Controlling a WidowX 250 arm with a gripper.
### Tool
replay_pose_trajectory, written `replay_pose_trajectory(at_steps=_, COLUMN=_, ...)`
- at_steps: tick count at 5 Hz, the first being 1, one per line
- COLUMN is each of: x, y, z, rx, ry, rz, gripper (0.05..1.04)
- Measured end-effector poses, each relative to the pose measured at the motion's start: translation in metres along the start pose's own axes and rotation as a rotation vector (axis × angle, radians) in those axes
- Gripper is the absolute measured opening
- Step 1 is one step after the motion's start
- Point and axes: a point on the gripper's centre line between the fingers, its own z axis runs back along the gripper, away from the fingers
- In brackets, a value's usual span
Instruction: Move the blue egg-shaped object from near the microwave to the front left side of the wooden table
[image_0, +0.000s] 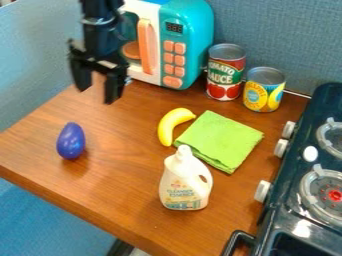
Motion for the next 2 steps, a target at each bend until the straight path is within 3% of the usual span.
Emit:
replay_pose_trajectory(at_steps=1, x=0.033, y=-0.032, z=-0.006, rx=-0.038, ry=-0.049, rz=-0.099, gripper=0.997)
replay_pose_trajectory(at_steps=2, x=0.052, y=-0.050, z=-0.021, rx=-0.098, ry=-0.003, rz=-0.128, gripper=0.997)
